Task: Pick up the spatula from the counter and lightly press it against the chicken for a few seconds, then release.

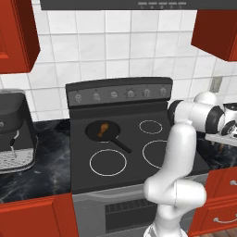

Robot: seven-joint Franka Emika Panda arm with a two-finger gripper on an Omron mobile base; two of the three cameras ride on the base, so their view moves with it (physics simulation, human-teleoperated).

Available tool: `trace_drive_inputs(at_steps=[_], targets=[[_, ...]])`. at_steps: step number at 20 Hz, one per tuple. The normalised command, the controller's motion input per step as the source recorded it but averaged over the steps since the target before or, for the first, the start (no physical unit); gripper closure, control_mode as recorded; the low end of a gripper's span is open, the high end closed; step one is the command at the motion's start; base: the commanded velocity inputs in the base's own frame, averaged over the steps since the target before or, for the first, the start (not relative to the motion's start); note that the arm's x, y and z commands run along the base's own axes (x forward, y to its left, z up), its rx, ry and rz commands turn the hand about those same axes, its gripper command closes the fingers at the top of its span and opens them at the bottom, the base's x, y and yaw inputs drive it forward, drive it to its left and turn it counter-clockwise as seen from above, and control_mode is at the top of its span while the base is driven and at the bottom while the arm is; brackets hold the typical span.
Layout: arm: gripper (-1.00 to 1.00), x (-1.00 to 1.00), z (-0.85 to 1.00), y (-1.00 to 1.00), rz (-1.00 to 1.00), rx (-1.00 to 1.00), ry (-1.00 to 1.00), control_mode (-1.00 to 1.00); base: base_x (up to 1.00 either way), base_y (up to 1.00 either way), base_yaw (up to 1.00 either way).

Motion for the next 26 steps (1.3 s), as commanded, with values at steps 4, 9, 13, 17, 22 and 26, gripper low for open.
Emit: trace_drive_inputs(at_steps=[4,9,13,17,22,26], targets=[[1.00,0.03,-0.20,-0.02,0.00,0.00,0.03,-1.00,0.00,0.00,0.00],[1.00,0.00,-0.17,-0.04,0.00,0.00,0.00,-1.00,0.00,0.00,0.00],[1.00,0.00,-0.12,-0.01,0.00,0.00,0.00,-1.00,0.00,0.00,0.00],[1.00,0.00,-0.02,0.00,0.00,0.00,-0.02,-1.00,0.00,0.00,0.00],[1.00,-0.18,0.13,0.00,0.00,-0.01,-0.12,-1.00,0.00,0.00,0.00],[1.00,-0.36,0.41,0.04,0.00,0.00,-0.21,-1.00,0.00,0.00,0.00]])
